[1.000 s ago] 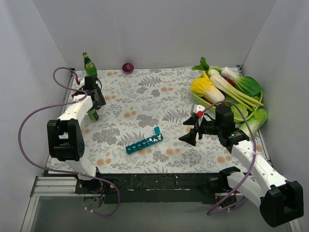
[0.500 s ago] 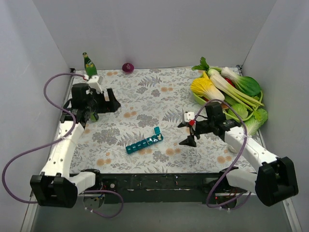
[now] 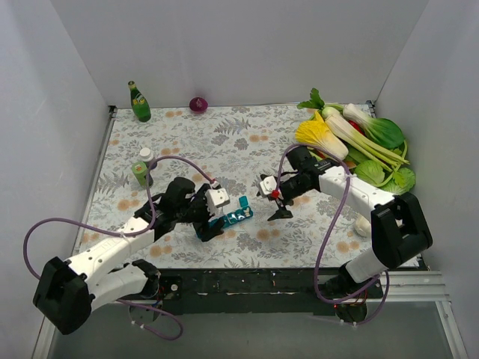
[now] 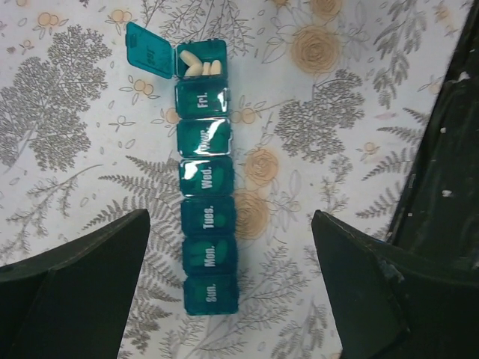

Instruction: Sort the pills into containers

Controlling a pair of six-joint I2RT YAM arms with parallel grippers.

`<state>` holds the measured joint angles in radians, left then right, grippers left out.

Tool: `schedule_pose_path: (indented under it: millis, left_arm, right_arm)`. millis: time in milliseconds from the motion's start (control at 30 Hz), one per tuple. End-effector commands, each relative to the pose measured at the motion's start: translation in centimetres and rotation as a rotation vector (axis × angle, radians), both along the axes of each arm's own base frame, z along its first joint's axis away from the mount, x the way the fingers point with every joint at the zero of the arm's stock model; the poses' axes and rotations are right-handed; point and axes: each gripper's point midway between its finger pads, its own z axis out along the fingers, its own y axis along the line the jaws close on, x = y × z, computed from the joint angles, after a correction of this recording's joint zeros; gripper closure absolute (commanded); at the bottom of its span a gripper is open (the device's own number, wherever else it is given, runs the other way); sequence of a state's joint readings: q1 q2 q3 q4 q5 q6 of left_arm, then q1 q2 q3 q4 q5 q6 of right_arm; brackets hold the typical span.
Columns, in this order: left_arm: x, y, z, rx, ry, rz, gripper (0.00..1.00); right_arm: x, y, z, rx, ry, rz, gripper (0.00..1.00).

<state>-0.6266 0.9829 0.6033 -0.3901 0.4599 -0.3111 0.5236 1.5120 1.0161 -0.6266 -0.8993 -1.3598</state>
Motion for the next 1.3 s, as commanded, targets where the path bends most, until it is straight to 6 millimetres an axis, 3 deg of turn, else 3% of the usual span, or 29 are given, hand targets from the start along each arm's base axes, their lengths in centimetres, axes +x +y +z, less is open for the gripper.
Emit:
schedule_pose_path:
  millis: [0, 333, 533, 633, 733, 867, 1033, 1267]
  left_arm:
    - [3.2, -0.2, -0.7, 0.088, -0.226, -0.086, 0.09]
    - [2.9, 0.4, -5.4, 0.204, -0.171, -0.151, 0.12]
    - [3.0, 0.3, -6.5, 0.235, -0.162, -0.153, 0.16]
    - [3.0, 0.4, -7.3, 0.259, -0.147, -0.149, 0.23]
    - [3.0, 0.6, -7.8, 0.278, -0.134, -0.141, 0.39]
    - [2.8, 0.8, -8.3, 0.295, -0.130, -0.140, 0.48]
    - [2.7, 0.8, -8.4, 0.297, -0.129, -0.138, 0.65]
    - [2.6, 0.6, -8.7, 0.301, -0.097, -0.132, 0.74]
  right_arm:
    - [0.1, 1.0, 0.4, -0.008, -0.007, 0.000, 0.04]
    - [0.8, 1.5, -0.4, -0.016, 0.042, -0.062, 0.05]
    - [2.0, 2.2, -1.2, -0.039, 0.055, -0.091, 0.06]
    - [2.5, 2.9, -1.6, -0.048, 0.071, -0.086, 0.06]
    - [3.0, 3.6, -1.6, -0.040, 0.100, -0.096, 0.06]
    - [3.9, 4.6, -1.1, -0.016, 0.119, -0.106, 0.06]
    - [3.7, 5.5, -2.0, -0.030, 0.134, -0.086, 0.07]
    - [3.3, 6.5, -3.1, -0.085, 0.168, -0.077, 0.12]
